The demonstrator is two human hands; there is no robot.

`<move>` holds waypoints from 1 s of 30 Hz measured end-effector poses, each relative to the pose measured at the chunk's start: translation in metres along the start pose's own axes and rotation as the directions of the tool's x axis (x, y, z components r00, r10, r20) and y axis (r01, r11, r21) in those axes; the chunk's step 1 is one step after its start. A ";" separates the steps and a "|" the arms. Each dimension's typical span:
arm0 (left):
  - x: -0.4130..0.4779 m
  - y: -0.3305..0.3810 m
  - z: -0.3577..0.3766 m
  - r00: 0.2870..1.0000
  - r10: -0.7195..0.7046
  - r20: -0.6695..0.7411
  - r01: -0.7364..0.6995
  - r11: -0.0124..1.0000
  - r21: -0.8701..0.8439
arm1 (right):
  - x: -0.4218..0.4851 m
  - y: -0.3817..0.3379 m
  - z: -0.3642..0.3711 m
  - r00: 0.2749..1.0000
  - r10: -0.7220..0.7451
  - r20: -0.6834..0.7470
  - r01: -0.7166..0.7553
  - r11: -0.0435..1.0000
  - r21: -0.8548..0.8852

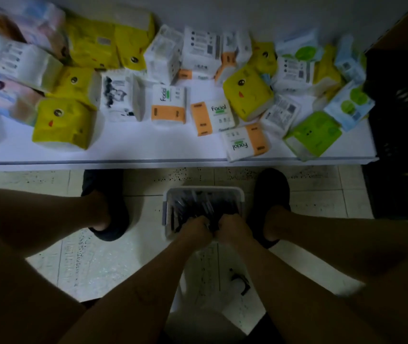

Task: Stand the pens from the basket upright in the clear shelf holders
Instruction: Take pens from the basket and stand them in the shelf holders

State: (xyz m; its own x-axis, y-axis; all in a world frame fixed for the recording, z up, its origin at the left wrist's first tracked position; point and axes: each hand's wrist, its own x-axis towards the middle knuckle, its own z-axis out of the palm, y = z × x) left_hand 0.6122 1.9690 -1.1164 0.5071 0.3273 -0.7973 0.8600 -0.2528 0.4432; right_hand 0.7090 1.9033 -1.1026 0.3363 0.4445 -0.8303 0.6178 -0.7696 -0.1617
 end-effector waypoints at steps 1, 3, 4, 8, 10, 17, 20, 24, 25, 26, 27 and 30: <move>0.002 -0.001 0.007 1.000 0.009 0.016 -0.010 1.000 0.016 | 0.000 0.005 0.004 1.000 0.001 -0.016 -0.001 1.000 -0.012; 0.005 -0.005 0.017 0.998 0.028 0.054 -0.033 0.996 0.083 | 0.000 0.014 0.012 0.999 0.009 -0.048 -0.009 1.000 -0.010; 0.007 -0.008 0.019 0.997 0.025 0.074 -0.034 0.991 0.128 | 0.001 0.018 0.015 0.999 0.016 -0.049 -0.016 1.000 -0.002; 0.014 -0.015 0.018 0.992 0.014 0.128 -0.036 0.984 0.173 | 0.006 0.027 0.024 0.998 -0.042 0.047 0.043 0.999 -0.014; 0.017 -0.015 0.014 0.991 0.058 0.119 -0.073 0.989 0.127 | 0.008 0.031 0.027 0.996 -0.066 0.062 0.066 0.998 0.004; 0.029 -0.024 0.012 0.993 0.071 0.094 -0.092 0.964 0.249 | 0.017 0.034 0.026 0.987 -0.118 0.109 0.115 0.993 0.037; 0.028 -0.029 0.016 0.994 0.099 0.055 -0.112 0.945 0.307 | 0.015 0.041 0.026 0.992 -0.081 0.097 0.065 0.985 0.160; 0.026 -0.024 0.016 0.996 0.082 0.018 -0.083 0.925 0.370 | 0.011 0.041 0.019 0.993 -0.049 0.104 0.027 0.978 0.206; 0.026 -0.021 0.015 0.997 0.082 0.001 -0.076 0.924 0.375 | 0.009 0.041 0.018 0.994 -0.056 0.093 0.034 0.974 0.223; 0.026 -0.019 0.013 0.996 0.082 -0.014 -0.072 0.930 0.361 | 0.008 0.040 0.017 0.995 -0.071 0.073 0.051 0.970 0.239; 0.026 -0.017 0.011 0.996 0.081 -0.021 -0.069 0.940 0.333 | 0.007 0.041 0.016 0.995 -0.078 0.054 0.062 0.965 0.253; 0.027 -0.012 0.006 0.999 0.033 -0.016 -0.030 0.980 0.196 | 0.006 0.040 0.015 0.999 -0.040 0.025 0.031 0.956 0.292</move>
State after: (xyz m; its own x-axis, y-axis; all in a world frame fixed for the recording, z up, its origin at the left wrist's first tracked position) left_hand 0.6153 1.9755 -1.1450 0.5364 0.3329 -0.7755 0.8167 -0.4364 0.3776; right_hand 0.7247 1.8679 -1.1219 0.2932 0.4636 -0.8361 0.3939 -0.8554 -0.3362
